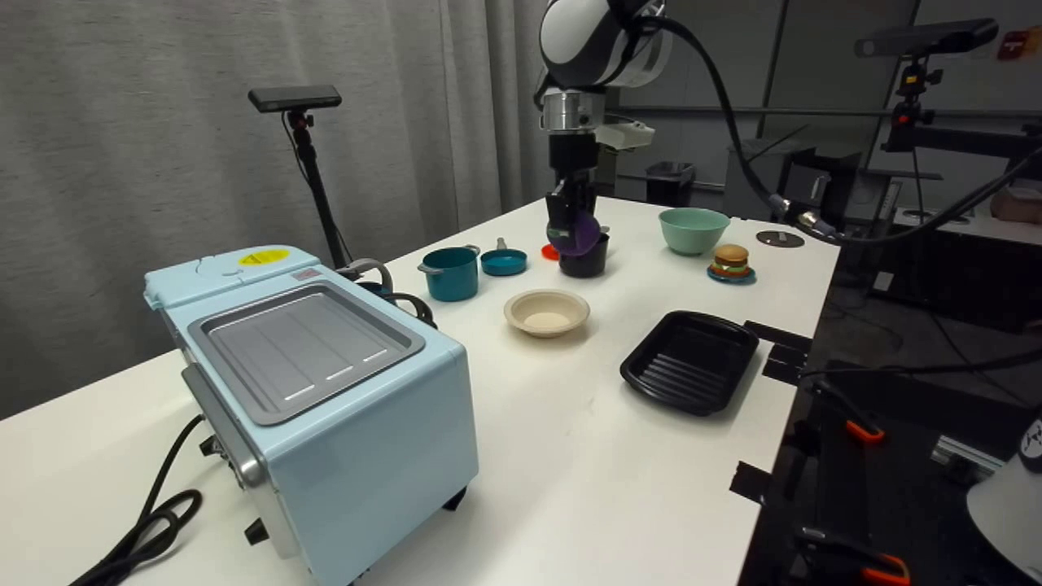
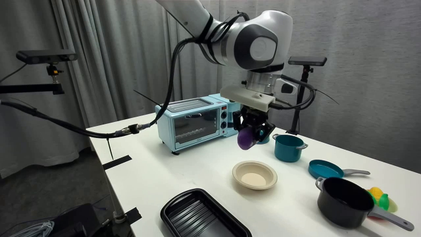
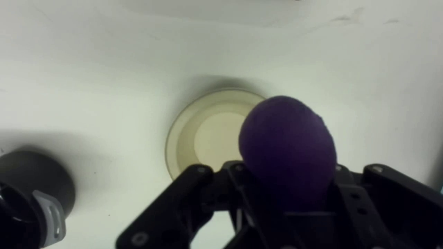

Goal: Remove the purple object from the plate

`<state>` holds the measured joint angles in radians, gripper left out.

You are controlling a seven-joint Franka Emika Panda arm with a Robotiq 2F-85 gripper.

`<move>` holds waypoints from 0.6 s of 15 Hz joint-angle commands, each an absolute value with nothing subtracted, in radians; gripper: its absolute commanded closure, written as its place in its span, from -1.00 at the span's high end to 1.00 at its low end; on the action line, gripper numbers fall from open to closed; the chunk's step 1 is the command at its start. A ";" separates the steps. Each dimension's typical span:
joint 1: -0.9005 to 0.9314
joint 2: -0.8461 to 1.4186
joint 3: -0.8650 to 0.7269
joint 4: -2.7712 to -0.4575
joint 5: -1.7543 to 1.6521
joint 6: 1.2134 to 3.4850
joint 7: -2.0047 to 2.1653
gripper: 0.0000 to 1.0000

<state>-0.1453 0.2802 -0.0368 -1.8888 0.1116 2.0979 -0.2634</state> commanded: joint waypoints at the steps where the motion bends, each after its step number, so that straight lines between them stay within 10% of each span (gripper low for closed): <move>1: -0.167 0.255 -0.073 -1.962 0.080 2.134 -0.298 -0.89; 9: -0.217 0.406 -0.143 -1.916 0.022 2.205 -0.251 -0.89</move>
